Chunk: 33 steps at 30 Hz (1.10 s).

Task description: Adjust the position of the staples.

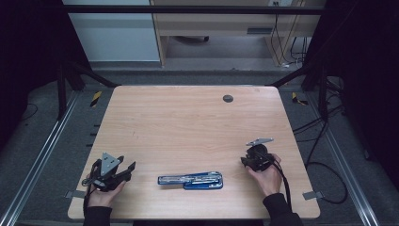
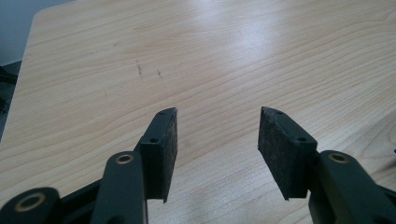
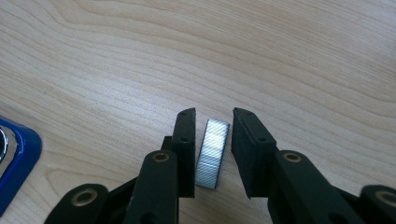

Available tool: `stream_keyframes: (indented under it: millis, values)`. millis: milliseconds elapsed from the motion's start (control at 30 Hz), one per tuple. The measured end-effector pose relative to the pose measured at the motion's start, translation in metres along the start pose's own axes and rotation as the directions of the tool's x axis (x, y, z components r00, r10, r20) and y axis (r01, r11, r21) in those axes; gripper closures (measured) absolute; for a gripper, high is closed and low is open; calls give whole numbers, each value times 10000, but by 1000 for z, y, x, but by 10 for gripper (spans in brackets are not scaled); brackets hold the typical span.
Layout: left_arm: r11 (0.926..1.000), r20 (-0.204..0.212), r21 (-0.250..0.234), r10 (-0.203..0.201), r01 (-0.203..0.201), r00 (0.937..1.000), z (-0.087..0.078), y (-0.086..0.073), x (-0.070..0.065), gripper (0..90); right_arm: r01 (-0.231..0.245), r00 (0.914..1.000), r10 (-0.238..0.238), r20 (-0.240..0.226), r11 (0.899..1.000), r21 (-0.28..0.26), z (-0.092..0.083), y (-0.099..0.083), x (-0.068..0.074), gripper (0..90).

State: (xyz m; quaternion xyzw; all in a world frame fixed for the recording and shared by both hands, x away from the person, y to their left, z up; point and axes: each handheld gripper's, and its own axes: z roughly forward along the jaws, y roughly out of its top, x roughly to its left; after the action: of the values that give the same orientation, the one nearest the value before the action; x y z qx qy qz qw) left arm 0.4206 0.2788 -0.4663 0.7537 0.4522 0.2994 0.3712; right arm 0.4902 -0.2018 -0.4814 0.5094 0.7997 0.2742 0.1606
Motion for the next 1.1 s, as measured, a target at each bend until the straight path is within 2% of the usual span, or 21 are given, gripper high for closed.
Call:
stream_keyframes:
  millis: [267, 667, 900, 1100]
  values:
    - [10000, 58, -78, 43, -43, 10000, 1, -1, 0, 476, -9, 10000, 8, 78, 9999, 160, 3, -1, 1, 759]
    - [9996, 152, 267, -115, 111, 9998, 2, -1, 0, 478, 25, 10000, -26, 37, 9997, 255, 3, -1, 0, 785]
    - [9994, 175, 311, -145, 140, 9997, 2, -1, 0, 475, -27, 9995, 30, -315, 9999, 105, -3, 0, -3, 785]
    - [9993, 201, 361, -91, 83, 9998, 2, -1, 0, 475, 308, 9974, -318, -644, 9994, -162, -9, 0, -4, 785]
